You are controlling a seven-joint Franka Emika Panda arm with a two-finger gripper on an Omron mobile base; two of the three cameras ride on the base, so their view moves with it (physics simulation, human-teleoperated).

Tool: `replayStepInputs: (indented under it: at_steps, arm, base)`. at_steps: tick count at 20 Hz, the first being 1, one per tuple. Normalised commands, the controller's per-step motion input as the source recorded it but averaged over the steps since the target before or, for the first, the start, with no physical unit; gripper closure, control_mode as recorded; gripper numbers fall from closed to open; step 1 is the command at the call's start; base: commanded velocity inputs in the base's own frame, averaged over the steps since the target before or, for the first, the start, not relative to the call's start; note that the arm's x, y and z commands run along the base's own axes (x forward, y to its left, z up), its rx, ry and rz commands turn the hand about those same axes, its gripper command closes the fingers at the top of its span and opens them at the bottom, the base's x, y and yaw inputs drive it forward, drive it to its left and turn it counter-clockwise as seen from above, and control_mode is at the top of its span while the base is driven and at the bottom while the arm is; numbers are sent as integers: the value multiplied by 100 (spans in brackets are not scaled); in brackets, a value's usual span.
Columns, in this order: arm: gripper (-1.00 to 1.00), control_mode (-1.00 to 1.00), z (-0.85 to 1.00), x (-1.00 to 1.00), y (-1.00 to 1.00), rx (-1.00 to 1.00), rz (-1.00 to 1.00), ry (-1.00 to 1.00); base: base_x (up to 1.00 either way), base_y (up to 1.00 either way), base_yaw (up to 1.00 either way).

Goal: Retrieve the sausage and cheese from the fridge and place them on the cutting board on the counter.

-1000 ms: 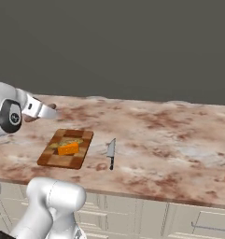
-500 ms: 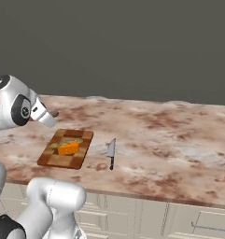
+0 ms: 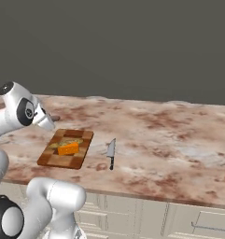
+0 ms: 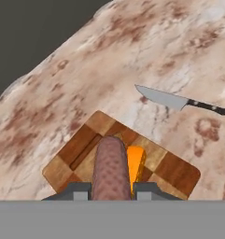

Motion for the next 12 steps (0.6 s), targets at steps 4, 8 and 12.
replayStepInputs:
  at_steps: [4,8,12]
  arm:
    - [100,-100,-20,53,13,3,-10,2]
    - [100,-100,-28,31,9,8,-8,5]
    - [100,-100,-37,18,3,11,-7,5]
  base:
    - [0,0,0]
    - [0,0,0]
    - [0,0,0]
